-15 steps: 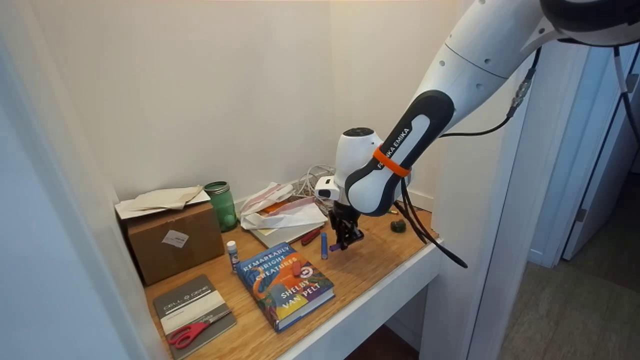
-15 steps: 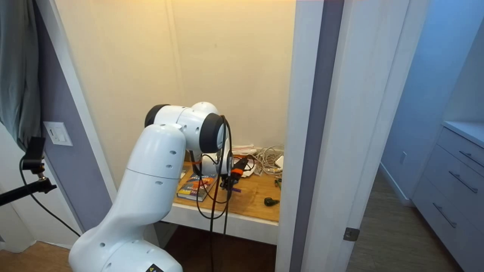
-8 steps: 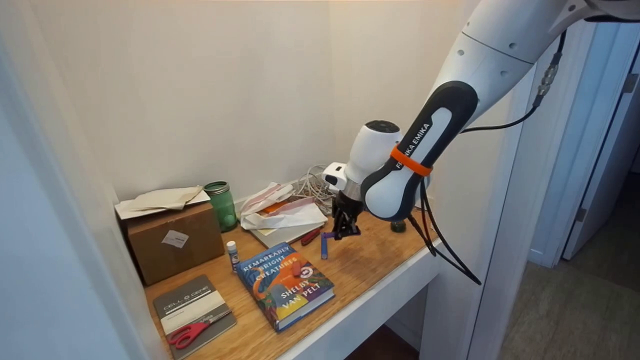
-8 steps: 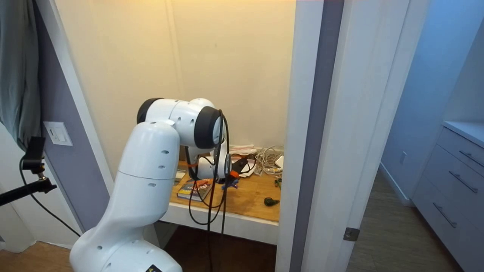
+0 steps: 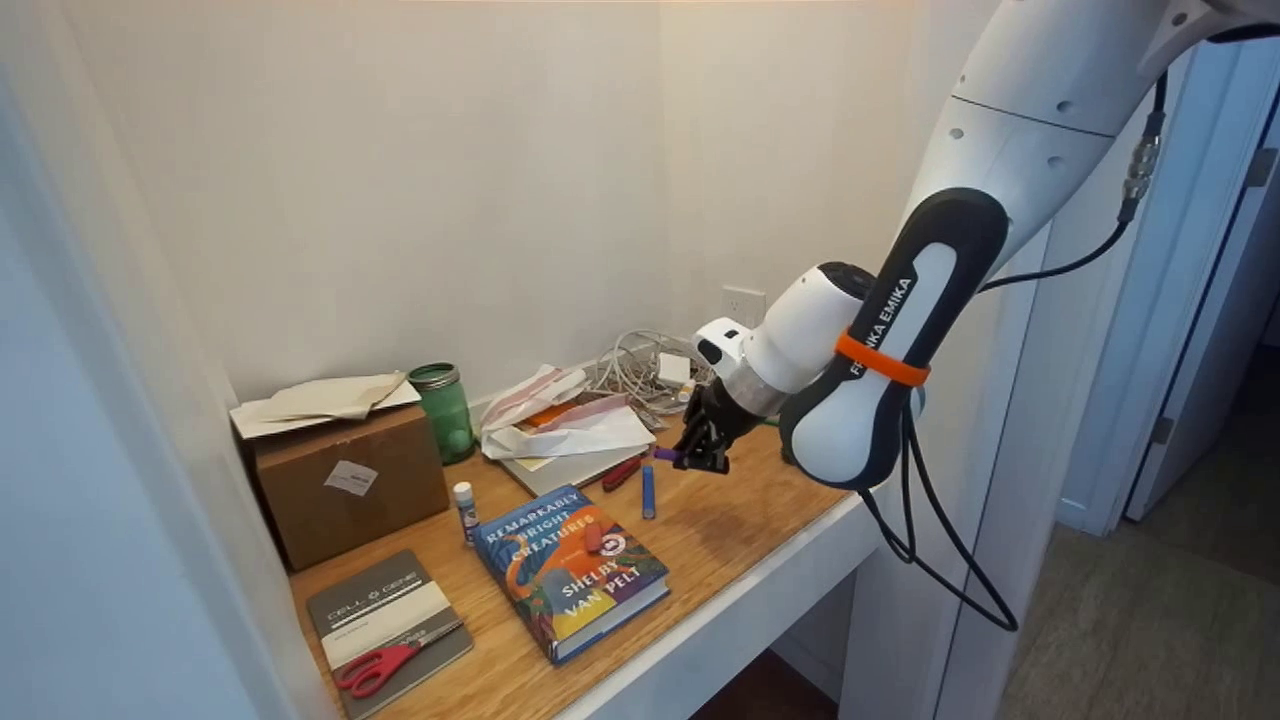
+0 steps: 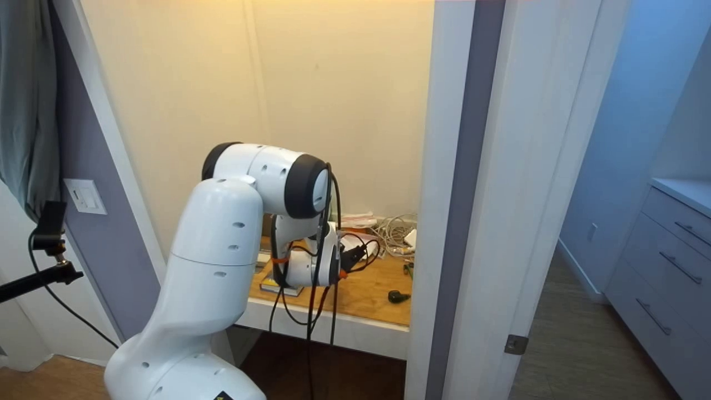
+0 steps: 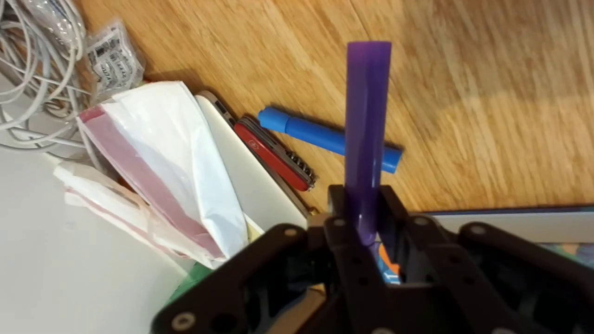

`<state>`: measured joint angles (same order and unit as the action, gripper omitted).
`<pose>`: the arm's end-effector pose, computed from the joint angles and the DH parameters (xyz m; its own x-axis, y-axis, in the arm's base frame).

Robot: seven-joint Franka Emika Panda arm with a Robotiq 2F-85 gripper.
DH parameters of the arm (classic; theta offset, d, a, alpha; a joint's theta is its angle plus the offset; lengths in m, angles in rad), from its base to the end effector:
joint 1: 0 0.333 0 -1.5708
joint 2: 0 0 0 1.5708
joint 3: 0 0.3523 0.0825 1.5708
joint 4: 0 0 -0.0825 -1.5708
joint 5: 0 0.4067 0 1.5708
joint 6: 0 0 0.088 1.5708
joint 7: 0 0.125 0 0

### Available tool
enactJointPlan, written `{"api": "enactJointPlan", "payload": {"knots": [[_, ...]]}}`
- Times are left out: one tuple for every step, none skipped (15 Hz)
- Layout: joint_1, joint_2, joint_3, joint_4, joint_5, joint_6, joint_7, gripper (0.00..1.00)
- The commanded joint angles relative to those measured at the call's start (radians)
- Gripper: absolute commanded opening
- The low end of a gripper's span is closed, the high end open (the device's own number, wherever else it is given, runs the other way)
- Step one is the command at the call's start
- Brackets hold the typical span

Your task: Place the purple marker upright.

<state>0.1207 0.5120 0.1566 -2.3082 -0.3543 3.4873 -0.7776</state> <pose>0.5579 0.2025 0.2005 0.0588 0.9059 0.4194 0.8410 -0.2713 0.4681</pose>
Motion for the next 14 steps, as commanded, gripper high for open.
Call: {"api": "enactJointPlan", "payload": {"knots": [[-0.002, 0.000, -0.020, -0.063, -0.020, 0.205, 0.093, 0.05], [-0.003, 0.012, -0.022, -0.073, -0.023, 0.271, 0.116, 0.05], [-0.014, 0.025, -0.015, -0.076, -0.056, 0.306, 0.135, 0.05], [0.025, 0.008, -0.049, -0.056, -0.038, 0.231, 0.117, 0.18], [0.024, 0.013, -0.050, -0.066, -0.043, 0.265, 0.129, 0.18], [0.024, 0.018, -0.050, -0.071, -0.047, 0.281, 0.137, 0.18], [0.024, 0.022, -0.050, -0.070, -0.047, 0.286, 0.138, 0.18], [0.024, 0.023, -0.050, -0.070, -0.047, 0.287, 0.140, 0.18], [0.024, 0.023, -0.050, -0.070, -0.047, 0.288, 0.140, 0.18], [0.024, 0.023, -0.050, -0.070, -0.047, 0.288, 0.141, 0.05], [0.037, 0.033, -0.066, -0.077, -0.010, 0.328, 0.133, 0.05], [0.046, 0.041, -0.079, -0.085, 0.017, 0.372, 0.135, 0.05], [0.051, 0.051, -0.088, -0.091, 0.038, 0.424, 0.145, 0.05], [0.053, 0.060, -0.095, -0.097, 0.061, 0.474, 0.161, 0.05]]}}
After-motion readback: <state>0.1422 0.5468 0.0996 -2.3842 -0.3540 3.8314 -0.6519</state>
